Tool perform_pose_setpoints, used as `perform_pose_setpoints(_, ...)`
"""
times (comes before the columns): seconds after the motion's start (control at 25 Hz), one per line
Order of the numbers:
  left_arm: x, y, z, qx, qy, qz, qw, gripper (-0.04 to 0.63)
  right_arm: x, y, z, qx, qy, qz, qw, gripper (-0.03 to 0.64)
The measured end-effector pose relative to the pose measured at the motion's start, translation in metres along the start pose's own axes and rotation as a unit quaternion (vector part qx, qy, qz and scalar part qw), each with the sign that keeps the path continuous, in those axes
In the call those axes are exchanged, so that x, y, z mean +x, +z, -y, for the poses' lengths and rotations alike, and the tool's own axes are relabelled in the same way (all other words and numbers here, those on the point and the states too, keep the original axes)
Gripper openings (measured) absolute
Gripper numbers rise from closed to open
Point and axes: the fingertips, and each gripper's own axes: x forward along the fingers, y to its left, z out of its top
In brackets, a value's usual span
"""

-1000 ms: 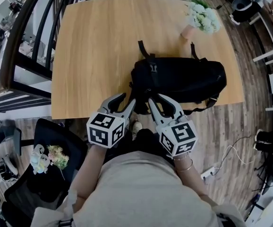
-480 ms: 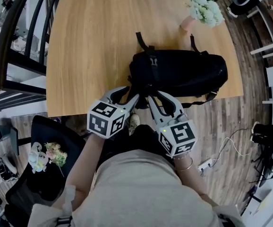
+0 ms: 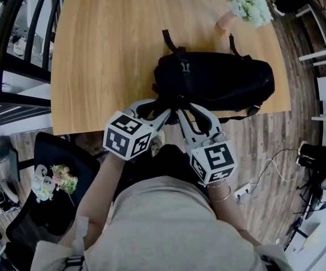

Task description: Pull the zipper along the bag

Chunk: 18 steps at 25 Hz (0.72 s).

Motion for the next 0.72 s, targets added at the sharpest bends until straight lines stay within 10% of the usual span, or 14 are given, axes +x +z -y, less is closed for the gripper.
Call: perform_pose_setpoints(0.72, -0.013, 0.022, 0.018, 0.022, 0.006, 0.024, 0.9994, 0.049, 0.009, 0.021, -0.007, -0.064, 0.01, 0.01, 0.998, 0.092)
